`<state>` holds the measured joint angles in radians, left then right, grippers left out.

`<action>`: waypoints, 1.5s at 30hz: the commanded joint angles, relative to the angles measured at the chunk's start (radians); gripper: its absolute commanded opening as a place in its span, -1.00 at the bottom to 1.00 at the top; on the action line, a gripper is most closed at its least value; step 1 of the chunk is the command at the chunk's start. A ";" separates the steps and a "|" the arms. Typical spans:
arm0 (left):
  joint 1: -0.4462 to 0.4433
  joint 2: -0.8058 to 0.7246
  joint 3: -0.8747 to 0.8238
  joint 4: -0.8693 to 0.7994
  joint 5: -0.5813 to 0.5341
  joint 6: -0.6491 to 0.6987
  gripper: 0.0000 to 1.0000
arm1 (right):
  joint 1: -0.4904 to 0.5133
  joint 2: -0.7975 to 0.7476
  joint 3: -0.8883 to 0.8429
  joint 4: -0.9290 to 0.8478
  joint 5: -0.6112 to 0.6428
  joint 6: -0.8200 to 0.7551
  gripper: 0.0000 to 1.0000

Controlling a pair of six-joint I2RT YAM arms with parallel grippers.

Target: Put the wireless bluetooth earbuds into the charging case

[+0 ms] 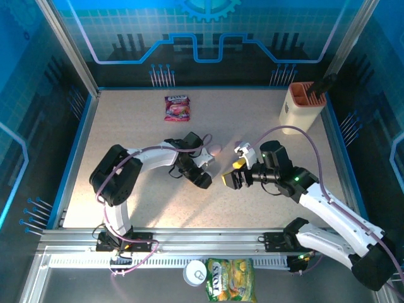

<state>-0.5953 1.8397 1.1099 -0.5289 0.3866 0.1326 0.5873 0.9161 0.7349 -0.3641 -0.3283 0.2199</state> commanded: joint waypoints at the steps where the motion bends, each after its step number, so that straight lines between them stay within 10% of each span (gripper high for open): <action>1: 0.042 -0.044 -0.016 -0.002 -0.037 -0.001 0.94 | -0.032 -0.020 -0.021 0.037 0.040 0.014 0.55; 17: 0.293 -0.578 -0.418 0.509 -0.245 0.020 0.99 | -0.266 0.087 -0.280 0.603 0.606 -0.185 0.93; 31: 0.557 -0.619 -0.846 1.280 -0.400 -0.029 0.99 | -0.536 0.424 -0.343 1.053 0.391 -0.175 0.95; 45: 0.594 -0.325 -0.749 1.467 -0.402 -0.121 0.98 | -0.575 0.619 -0.347 1.260 0.267 -0.213 0.97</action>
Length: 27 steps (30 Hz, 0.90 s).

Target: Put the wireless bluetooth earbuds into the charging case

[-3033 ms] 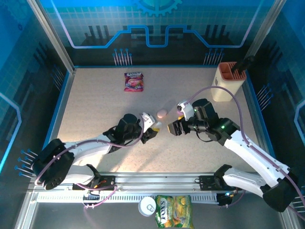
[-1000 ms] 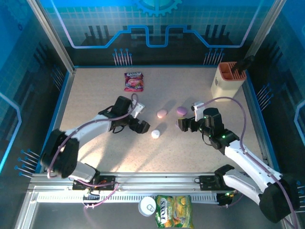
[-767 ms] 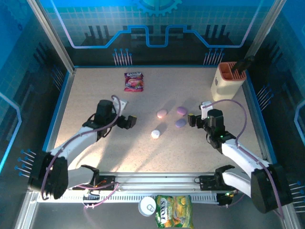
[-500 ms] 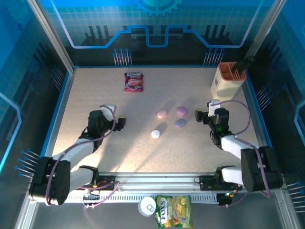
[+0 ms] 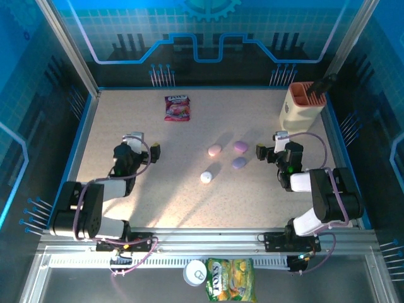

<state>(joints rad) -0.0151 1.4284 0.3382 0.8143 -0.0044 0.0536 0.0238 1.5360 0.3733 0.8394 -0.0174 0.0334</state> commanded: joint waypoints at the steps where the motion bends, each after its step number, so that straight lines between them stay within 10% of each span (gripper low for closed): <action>1: 0.015 0.124 0.021 0.160 -0.025 -0.048 0.99 | -0.008 -0.001 0.021 0.051 -0.037 -0.032 0.99; 27: 0.017 0.125 0.047 0.108 -0.014 -0.042 0.99 | 0.015 0.004 0.029 0.042 -0.004 -0.043 1.00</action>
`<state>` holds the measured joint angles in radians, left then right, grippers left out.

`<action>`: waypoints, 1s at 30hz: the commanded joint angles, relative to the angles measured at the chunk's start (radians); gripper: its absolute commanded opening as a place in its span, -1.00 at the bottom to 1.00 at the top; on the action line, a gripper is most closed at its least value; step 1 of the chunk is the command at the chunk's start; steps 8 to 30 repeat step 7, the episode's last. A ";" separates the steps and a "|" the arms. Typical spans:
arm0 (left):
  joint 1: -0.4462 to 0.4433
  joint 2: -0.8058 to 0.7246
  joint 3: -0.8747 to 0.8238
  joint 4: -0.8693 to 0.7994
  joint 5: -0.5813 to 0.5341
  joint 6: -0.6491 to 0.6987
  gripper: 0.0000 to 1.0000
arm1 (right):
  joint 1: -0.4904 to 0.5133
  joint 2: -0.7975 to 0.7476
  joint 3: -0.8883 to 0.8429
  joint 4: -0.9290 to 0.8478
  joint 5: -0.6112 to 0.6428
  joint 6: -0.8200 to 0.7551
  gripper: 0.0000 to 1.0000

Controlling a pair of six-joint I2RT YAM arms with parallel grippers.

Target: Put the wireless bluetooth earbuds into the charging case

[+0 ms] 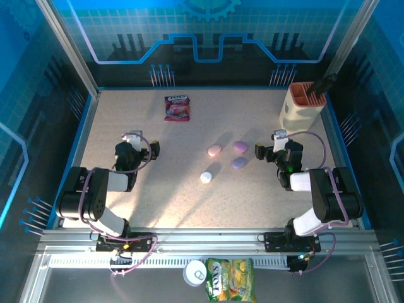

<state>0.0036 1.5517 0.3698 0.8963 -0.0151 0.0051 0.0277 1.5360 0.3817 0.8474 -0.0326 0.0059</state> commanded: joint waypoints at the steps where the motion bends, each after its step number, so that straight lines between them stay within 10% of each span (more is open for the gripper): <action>1: -0.002 0.001 0.015 0.026 -0.003 0.006 0.99 | 0.011 0.004 0.020 0.035 0.011 -0.016 1.00; 30: -0.002 0.002 0.017 0.023 -0.015 0.003 0.98 | 0.011 0.004 0.020 0.033 0.011 -0.016 1.00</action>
